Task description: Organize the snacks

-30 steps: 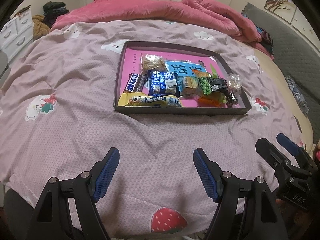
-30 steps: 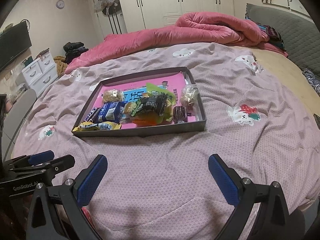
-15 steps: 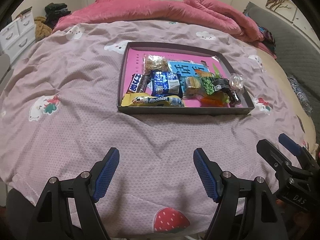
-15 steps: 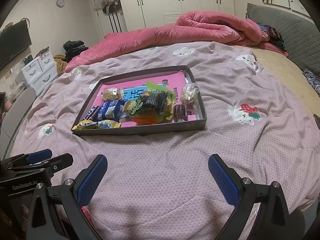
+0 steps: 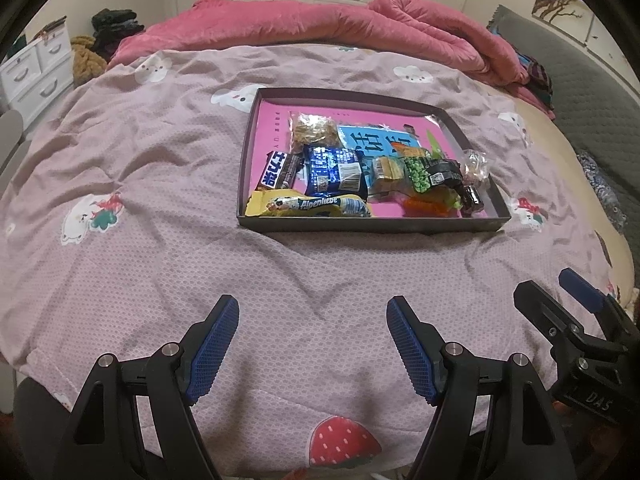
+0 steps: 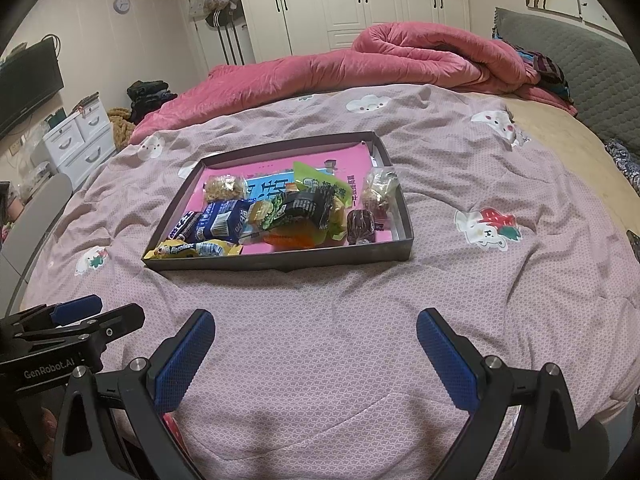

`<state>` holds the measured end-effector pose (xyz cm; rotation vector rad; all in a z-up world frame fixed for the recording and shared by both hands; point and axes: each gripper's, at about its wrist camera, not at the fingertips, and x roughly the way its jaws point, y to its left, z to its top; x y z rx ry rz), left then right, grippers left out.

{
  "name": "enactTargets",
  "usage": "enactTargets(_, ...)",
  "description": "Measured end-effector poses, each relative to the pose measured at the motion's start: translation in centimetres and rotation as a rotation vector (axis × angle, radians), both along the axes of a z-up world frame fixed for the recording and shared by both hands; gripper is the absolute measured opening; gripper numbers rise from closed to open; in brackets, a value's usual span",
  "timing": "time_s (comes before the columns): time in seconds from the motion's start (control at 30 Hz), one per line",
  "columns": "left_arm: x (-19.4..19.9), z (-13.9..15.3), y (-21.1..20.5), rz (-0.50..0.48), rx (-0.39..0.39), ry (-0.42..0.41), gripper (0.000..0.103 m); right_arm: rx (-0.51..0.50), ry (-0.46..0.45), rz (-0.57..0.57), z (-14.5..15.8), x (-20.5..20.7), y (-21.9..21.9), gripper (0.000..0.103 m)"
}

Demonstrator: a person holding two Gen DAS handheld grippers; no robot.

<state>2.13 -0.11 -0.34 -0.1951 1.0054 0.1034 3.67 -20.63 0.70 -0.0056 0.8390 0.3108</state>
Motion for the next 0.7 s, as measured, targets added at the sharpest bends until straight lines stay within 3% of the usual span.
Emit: enactTargets(0.7,1.1,-2.2,0.1,0.009,0.022,0.056,0.078,-0.004,0.029,0.003,-1.0,1.2,0.1,0.102)
